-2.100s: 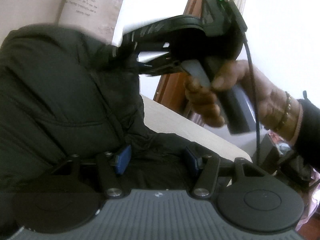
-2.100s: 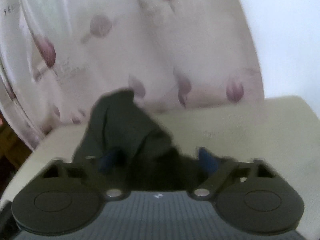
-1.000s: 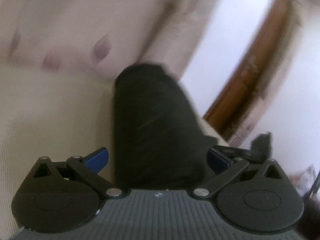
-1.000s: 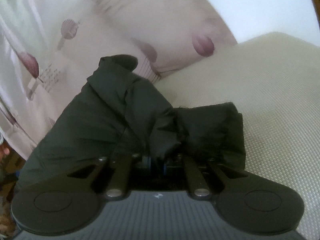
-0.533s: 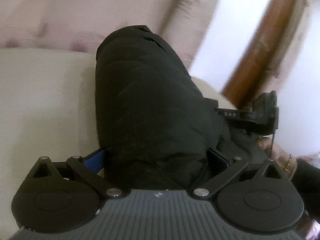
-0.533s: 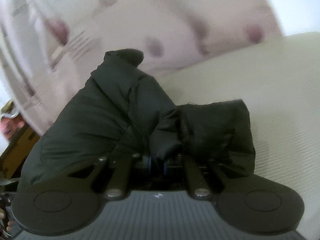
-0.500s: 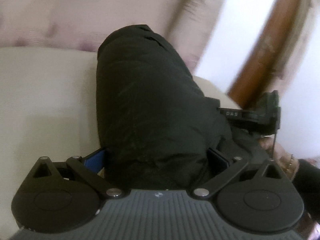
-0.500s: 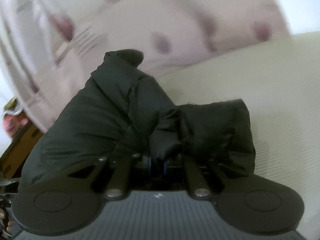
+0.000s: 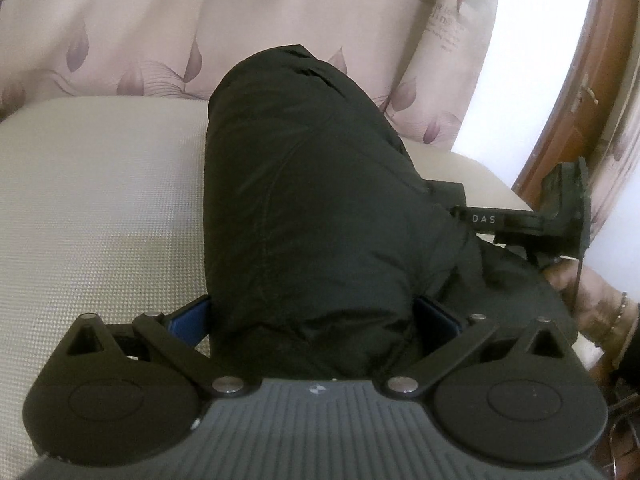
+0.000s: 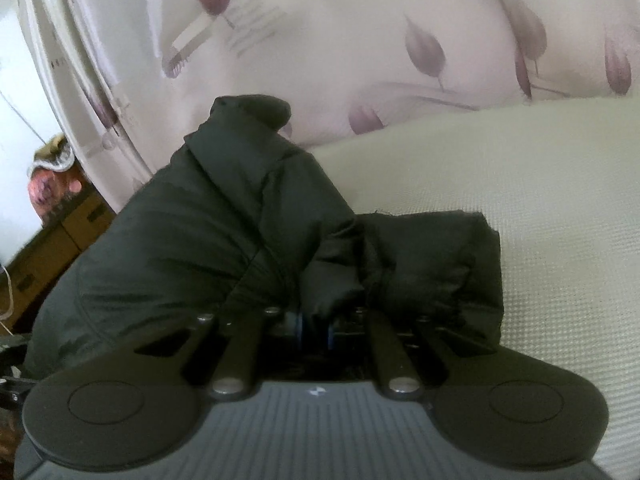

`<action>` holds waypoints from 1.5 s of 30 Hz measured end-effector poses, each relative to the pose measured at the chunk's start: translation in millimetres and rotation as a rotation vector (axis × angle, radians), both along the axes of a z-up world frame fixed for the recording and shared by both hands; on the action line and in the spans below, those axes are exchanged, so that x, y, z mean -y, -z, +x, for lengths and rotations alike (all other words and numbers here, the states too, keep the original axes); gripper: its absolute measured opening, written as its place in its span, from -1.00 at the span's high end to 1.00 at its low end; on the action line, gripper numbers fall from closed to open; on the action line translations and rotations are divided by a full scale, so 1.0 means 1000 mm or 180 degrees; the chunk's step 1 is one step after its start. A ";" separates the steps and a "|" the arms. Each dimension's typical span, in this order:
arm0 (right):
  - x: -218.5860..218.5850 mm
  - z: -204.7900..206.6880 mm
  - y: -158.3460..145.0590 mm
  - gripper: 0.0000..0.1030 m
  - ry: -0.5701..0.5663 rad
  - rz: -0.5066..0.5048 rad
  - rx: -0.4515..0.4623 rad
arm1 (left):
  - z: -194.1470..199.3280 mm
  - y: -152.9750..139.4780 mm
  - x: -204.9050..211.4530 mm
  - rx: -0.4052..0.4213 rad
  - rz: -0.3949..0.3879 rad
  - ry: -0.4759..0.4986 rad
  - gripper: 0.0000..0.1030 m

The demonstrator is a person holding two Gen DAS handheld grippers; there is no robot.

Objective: Fold large clothes

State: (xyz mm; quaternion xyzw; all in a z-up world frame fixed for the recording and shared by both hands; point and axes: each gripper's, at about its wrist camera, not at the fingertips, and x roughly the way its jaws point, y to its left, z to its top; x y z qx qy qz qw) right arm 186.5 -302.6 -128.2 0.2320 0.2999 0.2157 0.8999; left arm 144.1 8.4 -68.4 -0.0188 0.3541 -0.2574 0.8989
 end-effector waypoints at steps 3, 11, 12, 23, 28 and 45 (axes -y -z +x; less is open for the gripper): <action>-0.007 0.000 -0.008 0.85 -0.0011 -0.0224 0.0001 | -0.001 0.001 0.002 0.0018 0.0003 0.0010 -1.00; -0.025 -0.008 -0.018 0.81 -0.0047 -0.0806 0.0111 | -0.006 0.007 0.005 0.0107 0.0059 0.0042 -1.00; -0.029 -0.009 -0.020 0.81 -0.0056 -0.0909 0.0139 | -0.006 0.007 0.005 0.0120 0.0072 0.0045 -1.00; -0.034 -0.011 -0.022 0.81 -0.0041 -0.1099 0.0206 | -0.009 0.009 0.007 0.0198 0.0124 0.0025 -1.00; -0.035 -0.015 -0.019 0.79 0.0014 -0.1082 0.0238 | -0.012 0.008 0.007 0.0242 0.0160 0.0007 -1.00; -0.027 -0.145 -0.075 -0.29 0.1183 -0.1309 0.0880 | -0.060 -0.006 0.009 0.1088 0.0578 -0.0065 -1.00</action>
